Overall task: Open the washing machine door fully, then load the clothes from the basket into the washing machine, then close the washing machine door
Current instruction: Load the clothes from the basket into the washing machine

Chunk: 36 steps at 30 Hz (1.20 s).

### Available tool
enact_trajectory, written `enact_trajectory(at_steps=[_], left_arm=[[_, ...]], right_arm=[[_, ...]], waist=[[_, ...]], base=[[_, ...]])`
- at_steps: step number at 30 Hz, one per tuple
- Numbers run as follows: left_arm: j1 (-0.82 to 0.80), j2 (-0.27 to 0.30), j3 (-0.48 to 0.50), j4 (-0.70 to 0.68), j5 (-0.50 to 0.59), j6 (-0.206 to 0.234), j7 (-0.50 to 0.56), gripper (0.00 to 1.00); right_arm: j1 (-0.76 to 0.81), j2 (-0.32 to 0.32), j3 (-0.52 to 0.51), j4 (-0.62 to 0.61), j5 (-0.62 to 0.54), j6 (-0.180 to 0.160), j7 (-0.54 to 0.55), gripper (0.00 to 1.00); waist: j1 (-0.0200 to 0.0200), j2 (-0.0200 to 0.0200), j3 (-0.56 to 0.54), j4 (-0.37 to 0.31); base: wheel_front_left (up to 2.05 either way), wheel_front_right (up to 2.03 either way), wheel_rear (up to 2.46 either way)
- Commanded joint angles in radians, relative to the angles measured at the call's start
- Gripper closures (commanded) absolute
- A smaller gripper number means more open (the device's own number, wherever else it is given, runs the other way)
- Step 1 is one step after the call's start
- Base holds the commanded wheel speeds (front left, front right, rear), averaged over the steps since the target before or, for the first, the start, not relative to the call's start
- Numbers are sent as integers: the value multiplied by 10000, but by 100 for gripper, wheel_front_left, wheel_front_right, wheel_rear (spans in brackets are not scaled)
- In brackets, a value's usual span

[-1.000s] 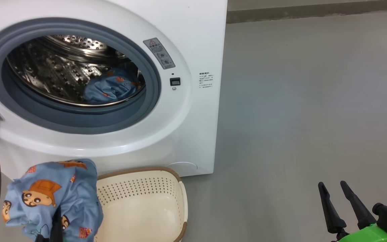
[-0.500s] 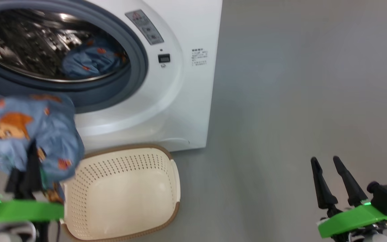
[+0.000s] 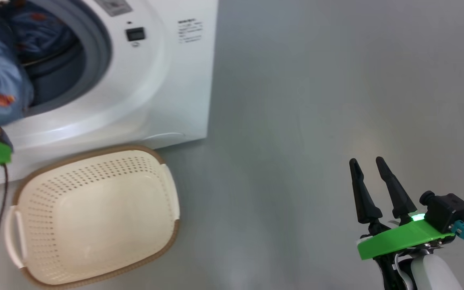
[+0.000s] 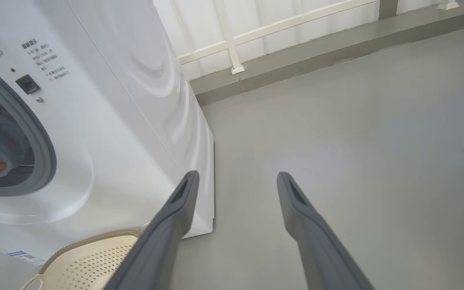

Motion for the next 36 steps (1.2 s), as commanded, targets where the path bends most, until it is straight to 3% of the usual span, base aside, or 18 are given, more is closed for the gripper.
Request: enact_trajectory(at_steps=[1, 8, 14, 16, 17, 29, 36], left_arm=[[-701, 645, 183, 245, 37, -25, -63, 100], [-2902, 1646, -507, 2312, 159, -25, -63, 100], [-4034, 2290, -285, 2817, 861, -25, -63, 100], [-4044, 2347, -100, 2787, 1106, -25, -63, 55], [-4007, 2336, -31, 2879, 1150, -25, -63, 0], [-3693, 2057, 454, 2999, 1361, -25, -63, 0], [-3090, 1465, 1096, 2896, 1117, -25, -63, 0]], right_arm=[[-160, 33, 280, -272, -62, 16, -49, 0], [-431, 221, 675, -324, -7, 16, -49, 0], [-610, 308, 988, -445, 44, 16, -49, 0], [-612, 327, 1055, -464, 65, 16, -49, 0], [-603, 335, 1077, -466, 76, 16, -49, 0], [-653, 357, 1167, -397, 221, 16, -49, 0], [-774, 358, 1139, -340, 33, 16, -49, 0]], waist=[[0, -1, 852, -869], [0, -1, 1365, -1546], [0, -1, 1761, -1984], [0, -1, 1831, -2081], [0, -1, 1851, -2110], [0, -1, 1751, -1978], [0, -1, 1384, -1660]], base=[[0, 0, 0], [0, 0, 0], [0, 0, 0], [0, 0, 0], [0, 0, 0], [0, 0, 0], [0, 0, 0]])
